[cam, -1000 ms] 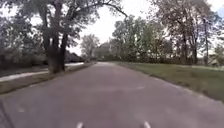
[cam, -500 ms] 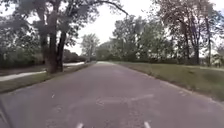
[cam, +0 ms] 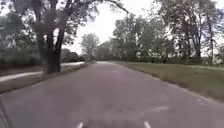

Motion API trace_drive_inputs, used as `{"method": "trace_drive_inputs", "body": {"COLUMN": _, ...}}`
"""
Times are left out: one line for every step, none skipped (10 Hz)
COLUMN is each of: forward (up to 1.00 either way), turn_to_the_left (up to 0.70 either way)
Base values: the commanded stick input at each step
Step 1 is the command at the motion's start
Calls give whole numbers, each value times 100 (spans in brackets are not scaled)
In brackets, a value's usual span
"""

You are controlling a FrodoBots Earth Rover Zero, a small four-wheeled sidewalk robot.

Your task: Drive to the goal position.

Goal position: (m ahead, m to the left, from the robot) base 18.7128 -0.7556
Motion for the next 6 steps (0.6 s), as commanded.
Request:
{"method": "trace_drive_inputs", "body": {"forward": 100, "turn_to_the_left": 0}}
{"method": "trace_drive_inputs", "body": {"forward": 100, "turn_to_the_left": 0}}
{"method": "trace_drive_inputs", "body": {"forward": 100, "turn_to_the_left": 0}}
{"method": "trace_drive_inputs", "body": {"forward": 100, "turn_to_the_left": 0}}
{"method": "trace_drive_inputs", "body": {"forward": 100, "turn_to_the_left": 0}}
{"method": "trace_drive_inputs", "body": {"forward": 100, "turn_to_the_left": 0}}
